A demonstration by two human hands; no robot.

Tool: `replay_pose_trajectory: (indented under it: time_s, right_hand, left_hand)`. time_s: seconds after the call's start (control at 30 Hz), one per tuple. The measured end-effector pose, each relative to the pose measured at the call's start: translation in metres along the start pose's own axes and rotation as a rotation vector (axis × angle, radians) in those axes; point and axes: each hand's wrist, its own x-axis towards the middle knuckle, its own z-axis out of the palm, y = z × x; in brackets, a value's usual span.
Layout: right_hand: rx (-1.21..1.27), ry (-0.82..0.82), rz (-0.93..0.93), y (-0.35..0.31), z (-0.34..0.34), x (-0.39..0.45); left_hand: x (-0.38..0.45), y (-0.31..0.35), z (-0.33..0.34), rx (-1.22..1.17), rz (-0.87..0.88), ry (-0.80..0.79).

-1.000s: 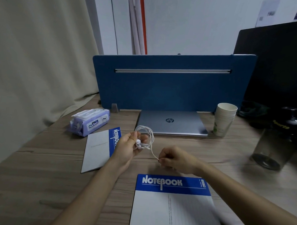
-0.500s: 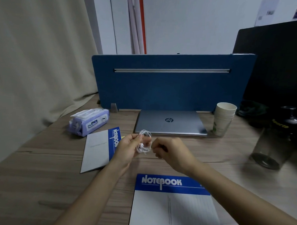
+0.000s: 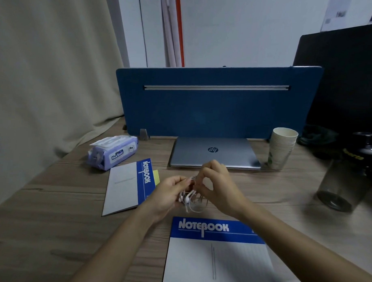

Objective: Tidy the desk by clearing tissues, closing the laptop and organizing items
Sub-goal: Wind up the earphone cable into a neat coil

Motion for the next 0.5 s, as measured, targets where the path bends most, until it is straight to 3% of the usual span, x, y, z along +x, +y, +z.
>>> replay_pose_trajectory:
  time_s: [0.13,0.3,0.5]
  right_hand:
    - [0.092,-0.011,0.084,0.0037,-0.0006,0.0007]
    - [0.276,-0.157,0.209,0.0077,-0.0010,0.0004]
    - [0.485,-0.199,0.314,0.0074,-0.0029,0.0002]
  left_hand:
    - [-0.0017,0.0042,-0.0003,-0.074,-0.020,-0.080]
    - [-0.0056,0.0068,-0.0033,-0.018,-0.044,-0.232]
    - [-0.0037,0.0055,-0.0043,0.027,-0.041,-0.159]
